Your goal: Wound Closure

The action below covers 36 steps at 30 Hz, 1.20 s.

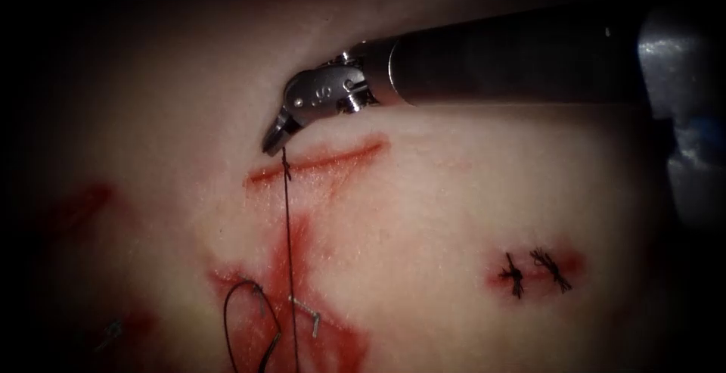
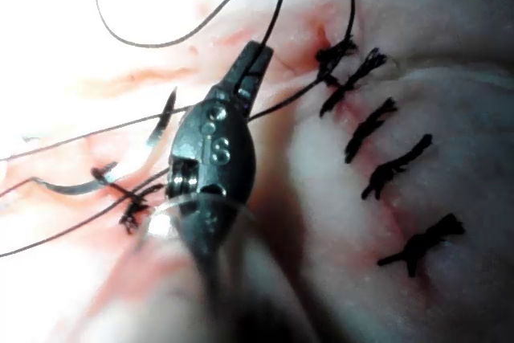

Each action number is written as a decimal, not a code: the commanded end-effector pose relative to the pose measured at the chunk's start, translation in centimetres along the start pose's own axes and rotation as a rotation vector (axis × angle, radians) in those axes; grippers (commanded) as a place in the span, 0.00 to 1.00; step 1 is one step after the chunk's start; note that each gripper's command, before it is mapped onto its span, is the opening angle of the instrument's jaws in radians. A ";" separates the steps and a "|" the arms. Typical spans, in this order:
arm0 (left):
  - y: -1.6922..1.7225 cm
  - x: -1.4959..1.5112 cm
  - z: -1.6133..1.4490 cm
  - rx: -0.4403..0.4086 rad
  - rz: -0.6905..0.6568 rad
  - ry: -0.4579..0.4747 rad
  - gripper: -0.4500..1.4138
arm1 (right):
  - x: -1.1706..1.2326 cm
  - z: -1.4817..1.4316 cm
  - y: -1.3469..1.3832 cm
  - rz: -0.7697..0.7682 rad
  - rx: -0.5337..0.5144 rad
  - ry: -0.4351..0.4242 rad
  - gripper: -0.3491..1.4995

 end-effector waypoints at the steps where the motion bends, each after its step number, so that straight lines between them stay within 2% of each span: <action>1: -0.07 0.00 0.02 0.014 0.008 0.004 0.00 | 0.00 -0.01 0.05 0.016 -0.040 0.000 0.80; 3: -0.23 0.12 -0.14 0.045 0.026 0.005 0.00 | 0.03 -0.14 0.07 0.057 -0.118 -0.001 0.90; 9: -0.64 0.45 -0.68 0.121 0.098 -0.001 0.00 | 0.09 -0.58 0.07 0.149 -0.224 0.067 0.99; 13: -0.87 0.60 -1.10 0.176 0.144 -0.025 0.00 | 0.13 -0.69 -0.09 0.154 -0.282 0.102 0.96; 16: -0.99 0.72 -1.43 0.203 0.185 -0.056 0.00 | 0.15 -0.67 -0.29 0.148 -0.303 0.146 0.86; 20: -1.18 0.90 -1.87 0.266 0.242 -0.088 0.00 | 0.20 -0.57 -0.53 0.174 -0.344 0.200 0.65; 23: -1.38 1.02 -2.16 0.366 0.281 -0.068 0.00 | 0.26 -0.45 -0.67 0.191 -0.361 0.241 0.57; 27: -1.63 1.07 -2.41 0.430 0.323 -0.099 0.00 | 0.34 -0.33 -0.77 0.182 -0.404 0.281 0.46; 30: -1.81 1.04 -2.50 0.446 0.336 -0.123 0.00 | 0.39 -0.29 -0.80 0.178 -0.439 0.329 0.24; 31: -1.85 1.02 -2.52 0.447 0.339 -0.119 0.00 | 0.39 -0.28 -0.80 0.173 -0.447 0.338 0.08; 32: -1.90 0.99 -2.53 0.443 0.337 -0.112 0.00 | 0.40 -0.27 -0.80 0.170 -0.459 0.351 0.00; 36: -2.04 0.83 -2.54 0.434 0.342 -0.095 0.00 | 0.41 -0.20 -0.81 0.171 -0.513 0.382 0.00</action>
